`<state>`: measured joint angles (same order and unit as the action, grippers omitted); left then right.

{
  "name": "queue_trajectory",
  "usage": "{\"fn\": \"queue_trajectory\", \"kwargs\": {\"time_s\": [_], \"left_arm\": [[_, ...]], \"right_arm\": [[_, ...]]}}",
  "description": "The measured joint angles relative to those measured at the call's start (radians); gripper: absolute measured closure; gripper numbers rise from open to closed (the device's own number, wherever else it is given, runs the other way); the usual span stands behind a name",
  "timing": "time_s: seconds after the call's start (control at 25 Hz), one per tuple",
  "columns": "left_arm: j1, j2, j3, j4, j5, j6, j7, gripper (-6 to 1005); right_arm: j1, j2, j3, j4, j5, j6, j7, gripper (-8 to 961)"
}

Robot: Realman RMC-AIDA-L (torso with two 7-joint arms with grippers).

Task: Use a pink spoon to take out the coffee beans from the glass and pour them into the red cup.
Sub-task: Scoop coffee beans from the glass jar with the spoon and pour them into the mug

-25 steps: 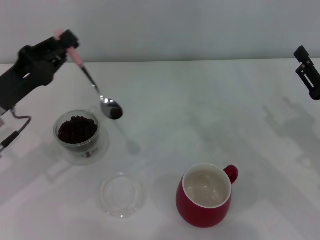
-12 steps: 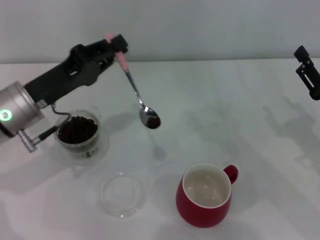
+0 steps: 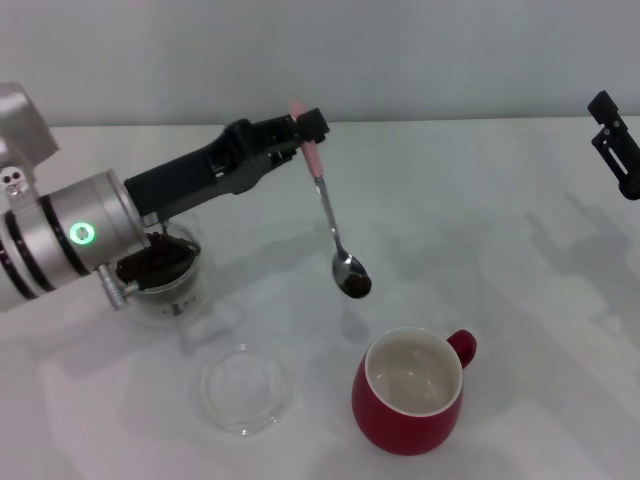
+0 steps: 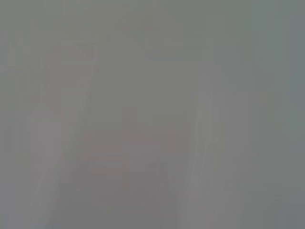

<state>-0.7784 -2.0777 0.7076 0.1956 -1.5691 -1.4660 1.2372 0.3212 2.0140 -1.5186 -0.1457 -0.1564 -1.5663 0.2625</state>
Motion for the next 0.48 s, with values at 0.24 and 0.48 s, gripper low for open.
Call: {"fn": "queue_trajectory", "kwargs": {"time_s": [0.24,0.48], "left_arm": [[-0.036,-0.002,0.049,-0.023,0.001,0.033,0.022,864],[-0.065,-0.009,0.121,-0.033,-0.001,0.066,0.022,865]], "right_arm": [[0.001,0.000,0.000,0.000,0.000,-0.001,0.001,287],[0.001,0.000,0.000,0.000,0.000,0.001,0.001,287]]}}
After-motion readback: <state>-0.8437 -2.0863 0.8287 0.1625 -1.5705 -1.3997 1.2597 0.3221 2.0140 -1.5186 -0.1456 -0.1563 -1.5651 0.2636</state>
